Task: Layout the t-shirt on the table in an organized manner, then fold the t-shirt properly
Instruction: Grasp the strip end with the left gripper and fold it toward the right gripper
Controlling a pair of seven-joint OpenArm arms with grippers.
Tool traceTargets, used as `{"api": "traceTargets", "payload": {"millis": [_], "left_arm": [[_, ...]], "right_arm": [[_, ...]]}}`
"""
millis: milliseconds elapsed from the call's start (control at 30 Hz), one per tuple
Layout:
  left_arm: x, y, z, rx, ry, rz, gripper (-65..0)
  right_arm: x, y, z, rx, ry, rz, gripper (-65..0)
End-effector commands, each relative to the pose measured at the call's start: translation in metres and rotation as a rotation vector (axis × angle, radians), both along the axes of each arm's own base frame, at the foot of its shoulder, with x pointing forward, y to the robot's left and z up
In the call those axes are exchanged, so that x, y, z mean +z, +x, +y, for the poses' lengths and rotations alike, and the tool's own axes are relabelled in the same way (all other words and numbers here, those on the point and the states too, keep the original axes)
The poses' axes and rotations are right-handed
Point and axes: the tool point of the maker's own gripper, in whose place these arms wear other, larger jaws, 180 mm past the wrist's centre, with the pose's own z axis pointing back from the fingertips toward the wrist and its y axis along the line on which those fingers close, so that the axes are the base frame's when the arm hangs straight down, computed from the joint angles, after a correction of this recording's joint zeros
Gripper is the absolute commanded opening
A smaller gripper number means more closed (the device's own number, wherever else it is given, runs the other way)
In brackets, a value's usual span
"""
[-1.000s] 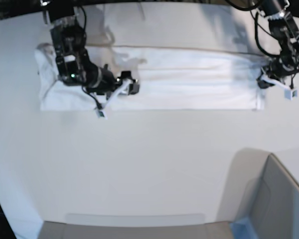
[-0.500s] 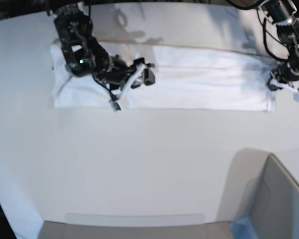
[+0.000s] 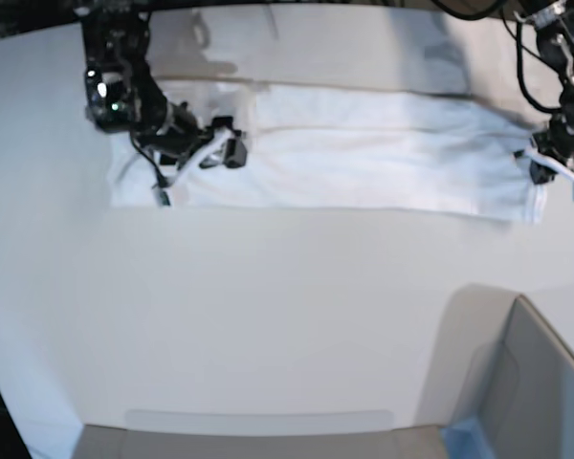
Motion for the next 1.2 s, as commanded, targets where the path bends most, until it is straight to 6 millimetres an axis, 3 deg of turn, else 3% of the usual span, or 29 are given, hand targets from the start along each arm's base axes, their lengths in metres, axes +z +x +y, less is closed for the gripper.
{"api": "traceTargets", "payload": {"millis": [0, 167, 300, 433, 767, 900, 1000, 1167], "left_arm": [[0.014, 0.007, -0.006, -0.014, 0.007, -0.047, -65.0], [0.019, 0.002, -0.039, -0.046, -0.023, -0.046, -65.0], [0.018, 0.004, -0.075, -0.129, -0.049, -0.027, -65.0], [0.008, 0.008, -0.115, -0.225, -0.097, -0.007, -65.0], [-0.006, 0.008, -0.187, -0.329, -0.240, 0.002, -65.0], [-0.008, 0.008, -0.218, -0.370, -0.302, -0.003, -65.0], [-0.006, 0.010, -0.230, -0.377, -0.331, -0.015, -65.0], [-0.006, 0.011, -0.233, -0.381, -0.338, -0.019, -65.0]], "right_arm": [[0.011, 0.007, -0.006, -0.014, 0.001, -0.043, -35.9], [0.008, 0.009, -0.023, -0.068, -0.012, -0.039, -35.9], [0.008, 0.009, -0.025, -0.072, -0.016, -0.038, -35.9], [0.004, 0.010, -0.032, -0.082, -0.067, -0.042, -35.9], [-0.017, 0.006, -0.042, -0.100, -0.109, 0.012, -35.9], [-0.015, 0.009, -0.042, -0.105, -0.108, -0.003, -35.9], [-0.013, 0.012, -0.043, -0.117, -0.106, -0.025, -35.9], [-0.014, 0.011, -0.041, -0.114, -0.098, -0.025, -35.9]]}}
